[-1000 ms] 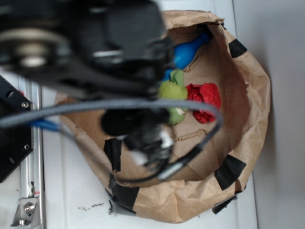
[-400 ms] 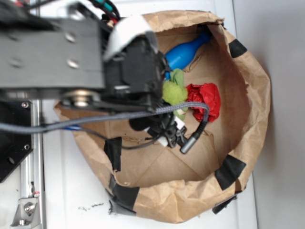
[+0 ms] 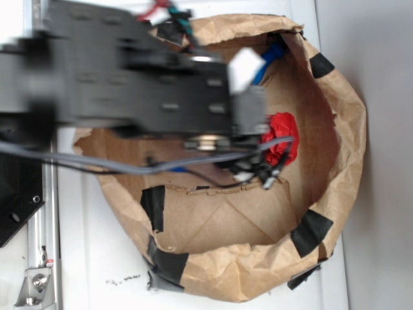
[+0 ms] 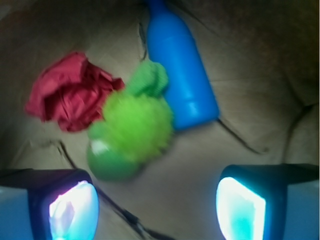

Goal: Grab the green animal.

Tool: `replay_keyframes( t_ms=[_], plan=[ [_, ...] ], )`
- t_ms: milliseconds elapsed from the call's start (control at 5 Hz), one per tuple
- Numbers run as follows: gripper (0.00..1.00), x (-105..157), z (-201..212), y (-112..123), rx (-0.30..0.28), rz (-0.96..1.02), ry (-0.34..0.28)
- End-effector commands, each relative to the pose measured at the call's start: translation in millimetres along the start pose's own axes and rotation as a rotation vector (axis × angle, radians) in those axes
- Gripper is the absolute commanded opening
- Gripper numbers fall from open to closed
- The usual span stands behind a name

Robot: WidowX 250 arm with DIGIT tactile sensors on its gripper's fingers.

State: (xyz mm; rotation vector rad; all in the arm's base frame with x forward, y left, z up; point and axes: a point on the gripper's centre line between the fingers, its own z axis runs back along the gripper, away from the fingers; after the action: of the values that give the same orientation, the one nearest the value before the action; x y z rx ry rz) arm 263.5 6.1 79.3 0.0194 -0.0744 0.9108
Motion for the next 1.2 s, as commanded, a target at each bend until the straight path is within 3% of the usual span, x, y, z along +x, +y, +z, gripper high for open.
replay_keyframes(
  t_ms=[0,200,1000],
  plan=[
    [1.00,36.3,3.7,0.1,-0.078,-0.004,-0.082],
    [1.00,43.0,3.4,0.9,-0.094,-0.039,-0.130],
    [1.00,43.0,3.4,0.9,-0.094,-0.039,-0.130]
  ],
)
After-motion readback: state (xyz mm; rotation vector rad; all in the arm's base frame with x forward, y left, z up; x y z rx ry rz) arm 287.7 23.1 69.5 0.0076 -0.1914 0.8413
